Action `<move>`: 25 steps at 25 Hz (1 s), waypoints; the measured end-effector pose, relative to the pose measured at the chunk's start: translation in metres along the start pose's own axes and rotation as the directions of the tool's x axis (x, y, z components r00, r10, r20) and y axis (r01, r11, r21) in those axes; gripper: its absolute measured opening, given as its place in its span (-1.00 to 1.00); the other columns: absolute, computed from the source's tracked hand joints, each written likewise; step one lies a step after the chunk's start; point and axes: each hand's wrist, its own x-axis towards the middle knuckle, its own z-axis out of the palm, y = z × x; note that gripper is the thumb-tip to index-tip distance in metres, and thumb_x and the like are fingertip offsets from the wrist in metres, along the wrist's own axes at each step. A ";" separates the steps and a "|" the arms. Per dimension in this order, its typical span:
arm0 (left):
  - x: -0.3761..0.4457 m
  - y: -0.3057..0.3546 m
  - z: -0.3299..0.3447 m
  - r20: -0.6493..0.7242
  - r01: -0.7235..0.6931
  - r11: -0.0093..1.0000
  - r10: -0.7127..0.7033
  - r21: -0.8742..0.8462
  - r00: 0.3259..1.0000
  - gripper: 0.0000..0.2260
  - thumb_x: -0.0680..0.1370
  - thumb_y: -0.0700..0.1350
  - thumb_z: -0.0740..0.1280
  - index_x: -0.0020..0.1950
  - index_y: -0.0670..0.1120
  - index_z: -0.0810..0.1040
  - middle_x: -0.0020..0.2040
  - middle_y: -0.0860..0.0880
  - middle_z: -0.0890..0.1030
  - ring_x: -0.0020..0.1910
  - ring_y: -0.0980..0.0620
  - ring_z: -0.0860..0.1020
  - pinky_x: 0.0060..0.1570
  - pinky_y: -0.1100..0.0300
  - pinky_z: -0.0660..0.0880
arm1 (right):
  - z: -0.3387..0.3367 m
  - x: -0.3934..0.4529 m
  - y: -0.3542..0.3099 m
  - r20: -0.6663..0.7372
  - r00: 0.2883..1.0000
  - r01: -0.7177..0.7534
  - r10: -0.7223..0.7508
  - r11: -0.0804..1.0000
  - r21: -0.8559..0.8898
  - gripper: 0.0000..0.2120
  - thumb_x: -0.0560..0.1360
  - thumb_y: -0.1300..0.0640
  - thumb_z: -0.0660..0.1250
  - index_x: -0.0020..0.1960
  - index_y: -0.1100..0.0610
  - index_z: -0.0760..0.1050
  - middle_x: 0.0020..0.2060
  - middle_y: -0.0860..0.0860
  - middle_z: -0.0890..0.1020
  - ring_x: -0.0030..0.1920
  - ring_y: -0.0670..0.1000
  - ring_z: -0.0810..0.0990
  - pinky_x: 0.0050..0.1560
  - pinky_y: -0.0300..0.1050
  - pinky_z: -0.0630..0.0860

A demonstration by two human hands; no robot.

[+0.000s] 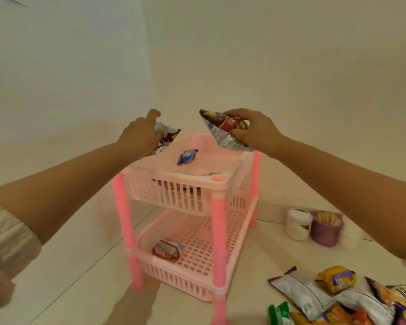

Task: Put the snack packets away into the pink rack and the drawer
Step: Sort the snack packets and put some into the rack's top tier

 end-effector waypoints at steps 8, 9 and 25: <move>0.021 -0.033 0.061 0.164 -0.092 0.979 0.062 0.183 0.985 -0.65 0.57 -0.04 0.21 0.31 -0.12 0.32 0.10 -0.26 0.52 0.03 -0.24 0.49 -0.10 0.02 0.43 | 0.071 0.041 0.005 0.475 0.879 0.185 -0.034 0.943 -0.275 -0.57 0.43 0.25 0.29 0.28 0.04 0.45 0.23 0.04 0.54 0.13 0.02 0.46 0.06 -0.22 0.34; 0.024 -0.034 0.065 0.177 -0.096 0.978 0.063 0.185 0.982 -0.65 0.56 -0.02 0.22 0.30 -0.12 0.33 0.11 -0.25 0.52 0.04 -0.23 0.49 -0.10 0.03 0.42 | 0.078 0.047 0.007 0.494 0.869 0.181 -0.011 0.938 -0.297 -0.58 0.44 0.24 0.29 0.29 0.05 0.45 0.23 0.05 0.53 0.12 0.01 0.45 0.05 -0.21 0.33; 0.038 -0.020 0.090 0.869 -0.153 0.987 0.035 0.047 0.493 -0.37 0.55 0.26 -0.06 0.51 0.02 -0.21 0.55 -0.06 -0.06 0.51 -0.07 0.00 0.45 -0.01 -0.04 | 0.115 0.071 0.041 0.701 0.512 -0.080 0.496 0.840 -0.536 -0.27 0.53 -0.31 -0.17 0.49 0.16 0.13 0.50 0.11 0.14 0.49 0.12 0.10 0.44 0.04 0.05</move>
